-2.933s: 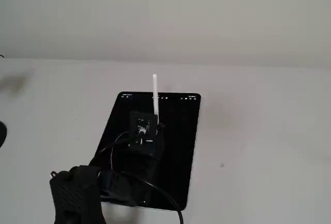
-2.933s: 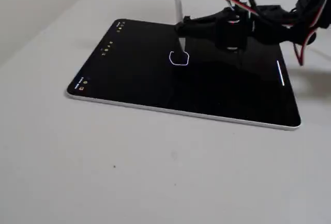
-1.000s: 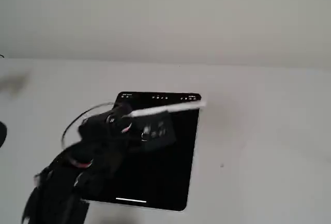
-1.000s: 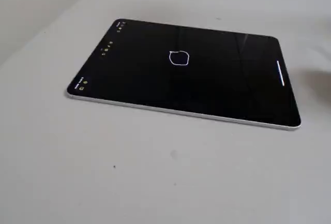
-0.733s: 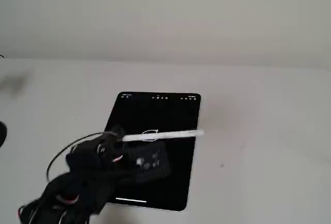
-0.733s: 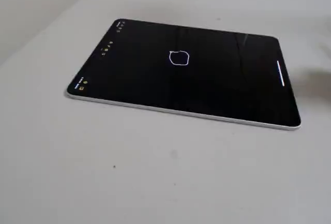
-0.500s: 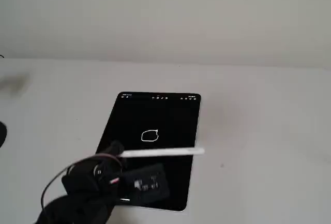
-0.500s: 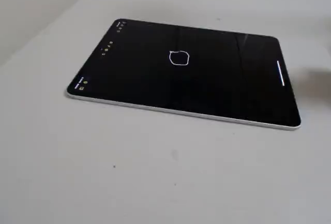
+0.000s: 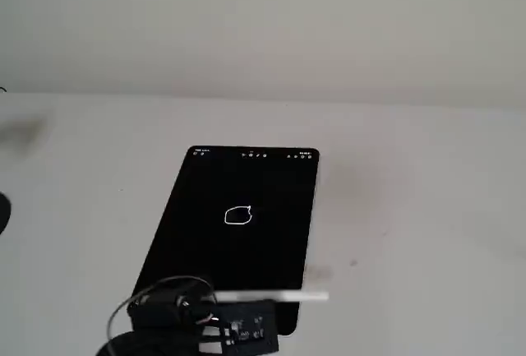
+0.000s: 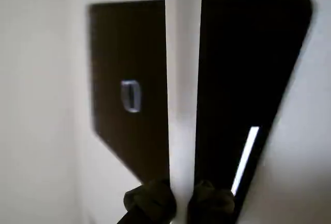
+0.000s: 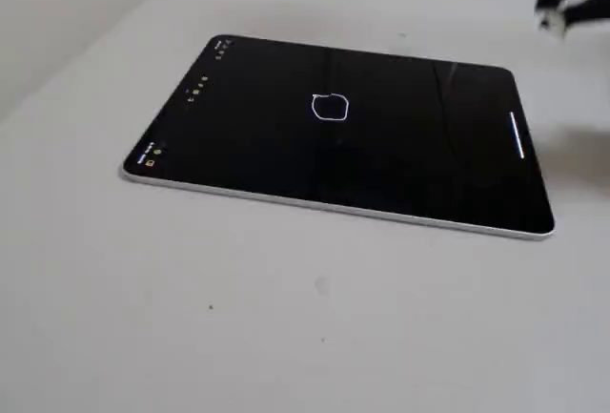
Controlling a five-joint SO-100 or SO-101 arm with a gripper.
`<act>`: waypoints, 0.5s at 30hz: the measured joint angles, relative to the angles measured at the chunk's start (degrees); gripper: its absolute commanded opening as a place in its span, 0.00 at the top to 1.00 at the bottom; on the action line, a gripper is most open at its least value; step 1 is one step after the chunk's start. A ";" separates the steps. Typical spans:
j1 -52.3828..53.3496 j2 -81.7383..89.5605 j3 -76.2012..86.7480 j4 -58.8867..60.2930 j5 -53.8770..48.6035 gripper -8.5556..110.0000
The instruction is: Draw a circular shape on the ipad using the apple pencil
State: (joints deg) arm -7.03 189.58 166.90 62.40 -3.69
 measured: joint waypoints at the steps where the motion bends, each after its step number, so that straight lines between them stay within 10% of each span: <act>1: -0.09 0.70 1.93 -0.35 0.00 0.93; 15: 0.00 0.35 8.79 -1.76 0.00 0.93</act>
State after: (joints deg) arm -7.03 189.93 175.69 60.64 -3.69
